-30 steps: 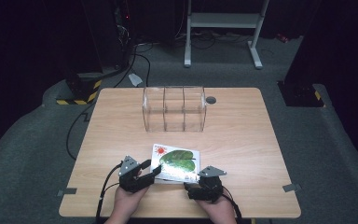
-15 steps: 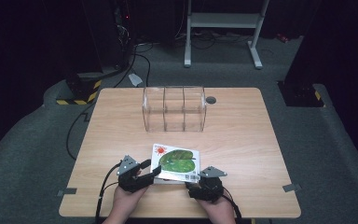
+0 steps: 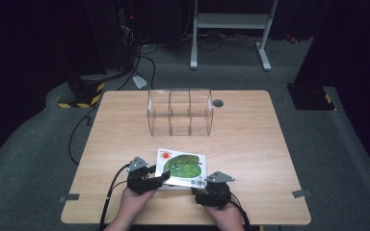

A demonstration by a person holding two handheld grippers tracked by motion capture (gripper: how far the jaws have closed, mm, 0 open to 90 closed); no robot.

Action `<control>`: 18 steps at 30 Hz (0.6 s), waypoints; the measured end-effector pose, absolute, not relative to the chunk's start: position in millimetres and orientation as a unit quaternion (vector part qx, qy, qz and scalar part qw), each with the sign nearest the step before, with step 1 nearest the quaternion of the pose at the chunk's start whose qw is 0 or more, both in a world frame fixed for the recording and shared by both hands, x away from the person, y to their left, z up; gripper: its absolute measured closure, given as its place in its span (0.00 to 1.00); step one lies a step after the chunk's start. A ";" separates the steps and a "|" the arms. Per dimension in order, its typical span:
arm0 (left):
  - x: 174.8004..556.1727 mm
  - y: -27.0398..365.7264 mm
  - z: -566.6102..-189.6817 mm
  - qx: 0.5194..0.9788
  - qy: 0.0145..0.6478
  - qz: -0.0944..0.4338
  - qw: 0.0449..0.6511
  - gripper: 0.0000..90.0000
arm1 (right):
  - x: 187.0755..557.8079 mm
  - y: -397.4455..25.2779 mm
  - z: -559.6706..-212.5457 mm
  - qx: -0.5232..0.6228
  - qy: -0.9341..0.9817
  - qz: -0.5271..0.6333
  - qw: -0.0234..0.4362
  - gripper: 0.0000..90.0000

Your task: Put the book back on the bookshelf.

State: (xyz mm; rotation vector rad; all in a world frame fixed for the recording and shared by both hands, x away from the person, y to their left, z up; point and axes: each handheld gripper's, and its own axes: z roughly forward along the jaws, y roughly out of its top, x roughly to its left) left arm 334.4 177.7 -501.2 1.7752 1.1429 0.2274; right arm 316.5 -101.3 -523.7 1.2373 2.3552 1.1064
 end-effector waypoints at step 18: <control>344.3 177.9 -502.2 0.735 0.470 0.098 0.479 0.50 | 316.1 -99.8 -523.9 0.419 0.815 0.376 0.136 0.29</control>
